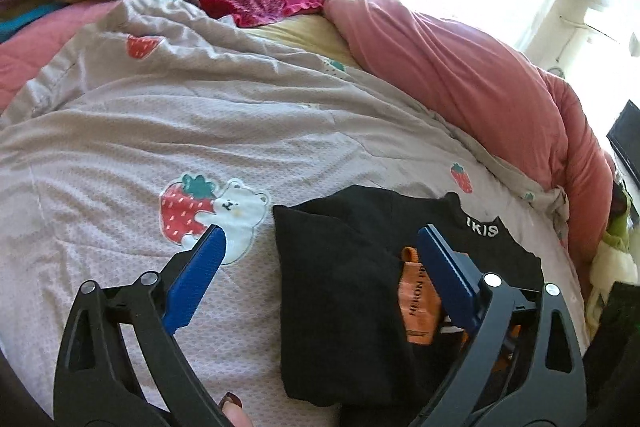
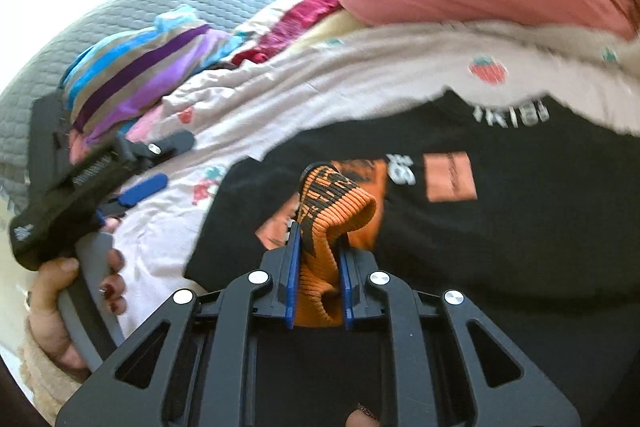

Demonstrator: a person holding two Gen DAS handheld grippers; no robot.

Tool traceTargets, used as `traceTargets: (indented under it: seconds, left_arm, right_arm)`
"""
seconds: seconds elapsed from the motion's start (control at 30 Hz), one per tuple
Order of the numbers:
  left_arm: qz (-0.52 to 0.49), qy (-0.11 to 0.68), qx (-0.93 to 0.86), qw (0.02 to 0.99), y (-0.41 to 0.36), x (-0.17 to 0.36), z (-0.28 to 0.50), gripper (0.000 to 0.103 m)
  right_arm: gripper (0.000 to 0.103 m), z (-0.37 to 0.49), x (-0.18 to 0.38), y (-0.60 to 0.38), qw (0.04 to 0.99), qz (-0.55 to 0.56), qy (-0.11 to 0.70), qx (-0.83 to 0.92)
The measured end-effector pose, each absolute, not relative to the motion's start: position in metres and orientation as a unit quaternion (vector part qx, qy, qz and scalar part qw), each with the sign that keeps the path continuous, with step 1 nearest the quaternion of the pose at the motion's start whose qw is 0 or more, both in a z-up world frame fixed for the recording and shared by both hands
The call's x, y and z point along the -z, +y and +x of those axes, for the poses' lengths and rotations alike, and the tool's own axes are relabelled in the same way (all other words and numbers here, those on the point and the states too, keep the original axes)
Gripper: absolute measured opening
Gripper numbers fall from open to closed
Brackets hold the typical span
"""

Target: Fold small clothes

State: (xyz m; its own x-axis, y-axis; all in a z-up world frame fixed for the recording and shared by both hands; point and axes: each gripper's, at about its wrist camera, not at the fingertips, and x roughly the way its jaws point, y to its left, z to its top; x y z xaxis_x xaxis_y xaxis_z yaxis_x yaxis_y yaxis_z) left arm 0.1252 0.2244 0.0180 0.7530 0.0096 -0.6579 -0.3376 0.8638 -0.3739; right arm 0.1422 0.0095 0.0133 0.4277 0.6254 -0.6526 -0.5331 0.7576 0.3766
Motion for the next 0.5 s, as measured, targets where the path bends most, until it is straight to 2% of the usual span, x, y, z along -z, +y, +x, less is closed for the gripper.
traceTargets:
  seconds: [0.5]
  left_arm:
    - [-0.263,0.336,-0.110,0.898,0.242,-0.017,0.120,0.090]
  right_arm:
    - [0.014,0.192,-0.106,-0.030,0.894,0.041,0.310,-0.321]
